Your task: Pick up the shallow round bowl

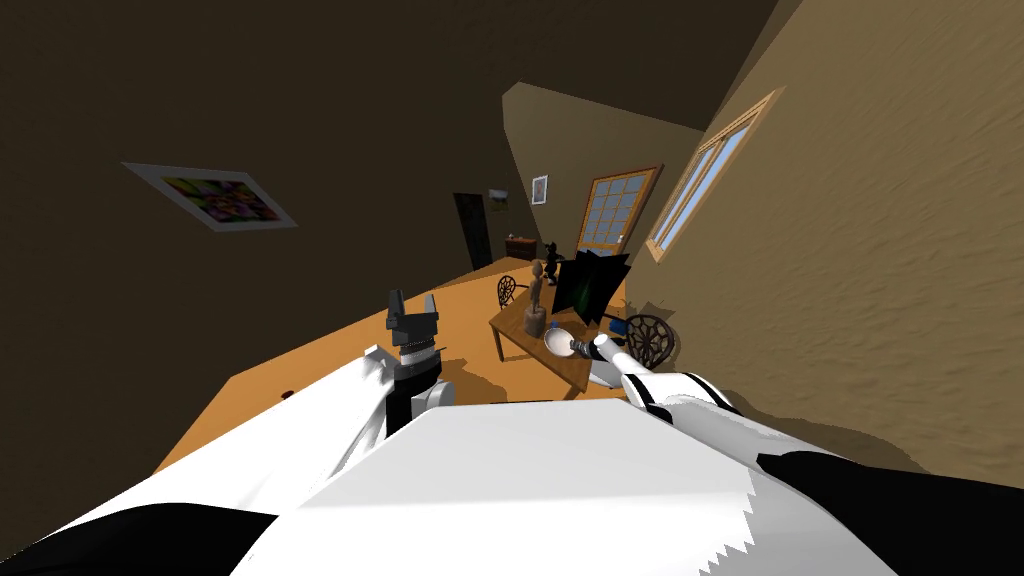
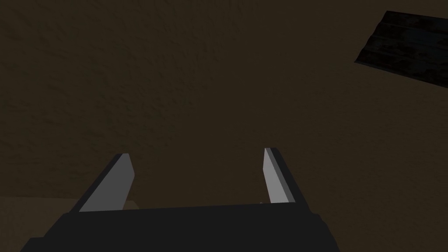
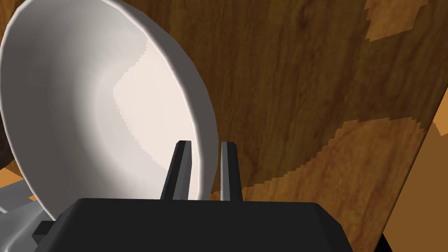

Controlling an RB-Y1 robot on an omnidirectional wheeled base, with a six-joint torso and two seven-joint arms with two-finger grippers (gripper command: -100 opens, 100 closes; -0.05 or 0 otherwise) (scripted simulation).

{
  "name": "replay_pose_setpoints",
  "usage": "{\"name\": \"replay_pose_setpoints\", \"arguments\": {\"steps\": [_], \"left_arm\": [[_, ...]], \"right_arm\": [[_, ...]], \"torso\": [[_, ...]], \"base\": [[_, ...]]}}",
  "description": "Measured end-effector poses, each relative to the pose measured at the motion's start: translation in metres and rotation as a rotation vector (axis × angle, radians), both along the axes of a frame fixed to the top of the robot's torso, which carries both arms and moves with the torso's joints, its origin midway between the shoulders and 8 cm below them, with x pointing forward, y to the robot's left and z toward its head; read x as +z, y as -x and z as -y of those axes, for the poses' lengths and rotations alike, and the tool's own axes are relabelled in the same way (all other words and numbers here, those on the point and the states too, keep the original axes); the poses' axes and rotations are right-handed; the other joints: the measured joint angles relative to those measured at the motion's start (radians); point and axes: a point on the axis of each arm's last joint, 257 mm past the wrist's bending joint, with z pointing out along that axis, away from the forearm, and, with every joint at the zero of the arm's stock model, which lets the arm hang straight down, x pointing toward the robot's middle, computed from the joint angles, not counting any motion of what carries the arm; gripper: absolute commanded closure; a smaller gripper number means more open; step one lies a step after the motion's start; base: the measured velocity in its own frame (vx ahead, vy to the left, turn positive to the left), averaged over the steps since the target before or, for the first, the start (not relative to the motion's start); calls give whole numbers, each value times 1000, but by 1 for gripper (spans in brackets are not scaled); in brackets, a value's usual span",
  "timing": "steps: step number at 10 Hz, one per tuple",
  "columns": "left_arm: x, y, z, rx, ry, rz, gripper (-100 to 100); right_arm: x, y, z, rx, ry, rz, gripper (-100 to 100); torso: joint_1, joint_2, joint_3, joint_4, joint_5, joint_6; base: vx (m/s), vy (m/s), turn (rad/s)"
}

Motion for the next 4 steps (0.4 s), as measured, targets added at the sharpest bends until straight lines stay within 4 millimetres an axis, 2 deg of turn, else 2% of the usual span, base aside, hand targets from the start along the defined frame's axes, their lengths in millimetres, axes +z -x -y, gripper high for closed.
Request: {"name": "replay_pose_setpoints", "arguments": {"steps": [1, 3, 4], "left_arm": [[0, 0, 0, 0, 0, 0, 0], [0, 0, 0, 0, 0, 0, 0], [0, 0, 0, 0, 0, 0, 0]], "right_arm": [[0, 0, 0, 0, 0, 0, 100], [14, -9, 11, -1, 2, 3, 100], [16, -10, 12, -4, 0, 3, 0]], "torso": [[0, 0, 0, 0, 0, 0], [-1, 4, 3, 2, 1, 0], [0, 3, 2, 1, 0, 0]], "base": [[-17, -12, 49], [-43, -6, 14], [0, 0, 0]]}}
